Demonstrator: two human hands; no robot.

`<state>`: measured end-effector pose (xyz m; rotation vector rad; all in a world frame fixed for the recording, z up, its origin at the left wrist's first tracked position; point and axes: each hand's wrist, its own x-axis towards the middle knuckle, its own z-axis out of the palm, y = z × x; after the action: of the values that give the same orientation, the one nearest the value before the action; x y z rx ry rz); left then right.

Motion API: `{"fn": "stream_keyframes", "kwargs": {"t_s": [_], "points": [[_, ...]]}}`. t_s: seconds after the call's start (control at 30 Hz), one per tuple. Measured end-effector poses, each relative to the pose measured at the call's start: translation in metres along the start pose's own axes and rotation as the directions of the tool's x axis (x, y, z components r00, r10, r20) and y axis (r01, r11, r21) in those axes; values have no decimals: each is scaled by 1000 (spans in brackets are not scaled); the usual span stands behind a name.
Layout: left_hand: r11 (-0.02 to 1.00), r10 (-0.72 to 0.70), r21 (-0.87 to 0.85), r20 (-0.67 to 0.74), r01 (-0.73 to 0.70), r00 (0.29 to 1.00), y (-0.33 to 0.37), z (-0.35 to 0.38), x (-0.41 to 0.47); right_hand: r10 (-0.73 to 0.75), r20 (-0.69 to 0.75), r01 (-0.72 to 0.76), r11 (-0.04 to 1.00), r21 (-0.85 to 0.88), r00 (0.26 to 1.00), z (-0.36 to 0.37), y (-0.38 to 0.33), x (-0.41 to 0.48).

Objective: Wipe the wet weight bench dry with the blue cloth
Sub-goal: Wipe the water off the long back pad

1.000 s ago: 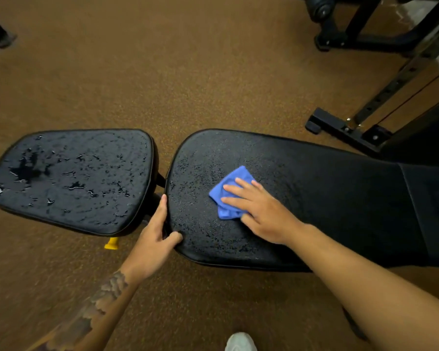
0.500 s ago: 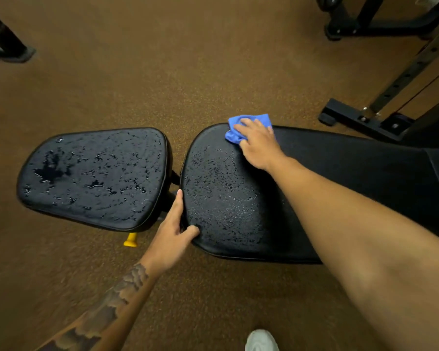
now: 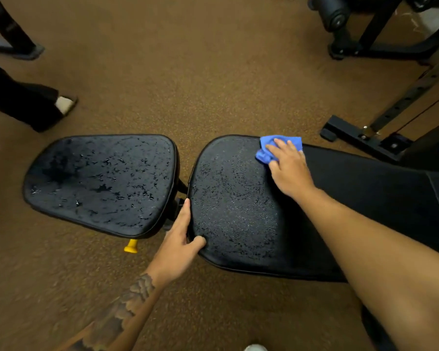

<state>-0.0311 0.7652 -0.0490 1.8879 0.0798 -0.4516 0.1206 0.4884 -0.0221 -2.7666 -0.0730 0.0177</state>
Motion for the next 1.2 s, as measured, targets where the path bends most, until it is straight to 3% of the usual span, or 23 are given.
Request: {"fn": "stream_keyframes", "kwargs": {"t_s": [0.1, 0.2, 0.33, 0.43, 0.57, 0.7, 0.8, 0.87, 1.0, 1.2], "points": [[1000, 18, 1, 8, -19, 1000, -5, -1, 1, 20, -14, -21, 996, -85, 1000, 17, -47, 46], [999, 35, -30, 9, -35, 999, -4, 0, 2, -135, 106, 140, 990, -34, 985, 34, -94, 53], [999, 42, -26, -13, -42, 999, -3, 3, 2, -420, 222, 397, 907, 143, 880, 35, -110, -13], [999, 26, -26, -12, -26, 1000, -1, 3, 1, -524, 264, 481, 851, 211, 810, 22, -81, -80], [1000, -14, -1, 9, 14, 1000, -1, 0, 1, -492, 254, 465, 871, 162, 833, 1, -21, -123], [999, -32, -29, 28, 33, 999, 2, 0, -1, -218, 126, 206, 973, 101, 968, -1, -13, -83], [999, -33, -20, 27, 33, 999, 3, -2, 0, -55, 56, 52, 998, 47, 997, 15, -54, -48], [999, -31, -9, 20, 31, 999, 4, -3, 0, -107, 73, 105, 994, 35, 992, 28, -88, -43], [1000, -15, -19, 6, 15, 1000, 3, -2, 0, -374, 183, 368, 927, 69, 909, 39, -118, -88], [995, -36, -92, 40, 40, 999, 2, -4, 0, -412, 219, 401, 911, 93, 885, 12, -49, -165]]}}
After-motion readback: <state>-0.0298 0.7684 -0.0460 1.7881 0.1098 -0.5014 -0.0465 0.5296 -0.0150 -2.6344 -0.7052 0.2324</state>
